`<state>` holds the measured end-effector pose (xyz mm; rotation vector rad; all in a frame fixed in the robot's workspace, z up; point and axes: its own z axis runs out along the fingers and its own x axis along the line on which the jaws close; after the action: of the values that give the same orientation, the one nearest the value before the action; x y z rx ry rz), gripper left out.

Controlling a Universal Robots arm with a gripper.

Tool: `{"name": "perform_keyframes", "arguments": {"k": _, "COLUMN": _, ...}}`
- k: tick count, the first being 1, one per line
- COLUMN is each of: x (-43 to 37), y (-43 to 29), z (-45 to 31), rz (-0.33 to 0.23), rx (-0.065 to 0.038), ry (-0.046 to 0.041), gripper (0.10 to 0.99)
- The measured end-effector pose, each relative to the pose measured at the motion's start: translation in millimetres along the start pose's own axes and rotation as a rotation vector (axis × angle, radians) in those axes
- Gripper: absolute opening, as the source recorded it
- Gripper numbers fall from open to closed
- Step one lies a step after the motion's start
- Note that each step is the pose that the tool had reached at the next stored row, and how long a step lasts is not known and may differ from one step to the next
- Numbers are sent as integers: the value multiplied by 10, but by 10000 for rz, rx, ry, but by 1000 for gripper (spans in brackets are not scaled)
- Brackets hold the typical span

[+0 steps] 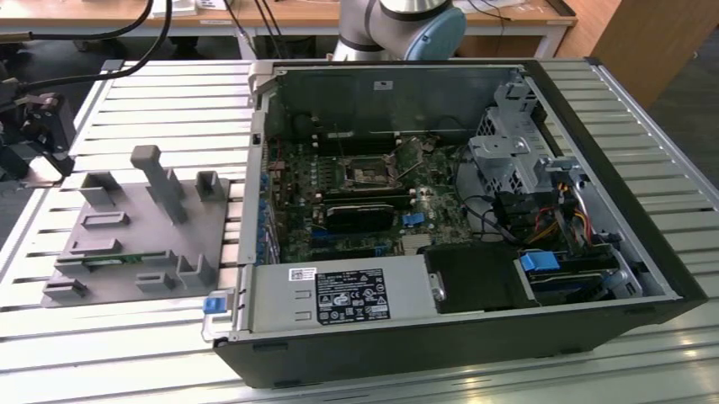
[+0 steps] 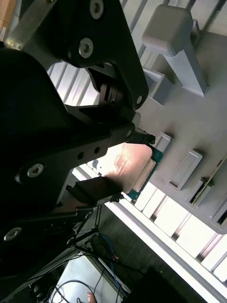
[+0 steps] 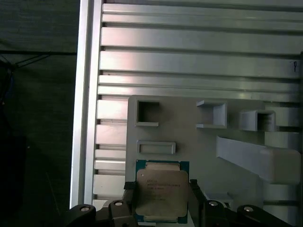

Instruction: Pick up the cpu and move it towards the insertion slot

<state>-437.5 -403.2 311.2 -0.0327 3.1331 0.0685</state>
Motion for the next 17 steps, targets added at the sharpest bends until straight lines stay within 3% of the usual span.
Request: {"name": "perform_keyframes", "arguments": {"k": 17, "x": -1, "y": 5, "z": -111, "rz": 0, "rx": 0, "ry": 0, "gripper": 525}}
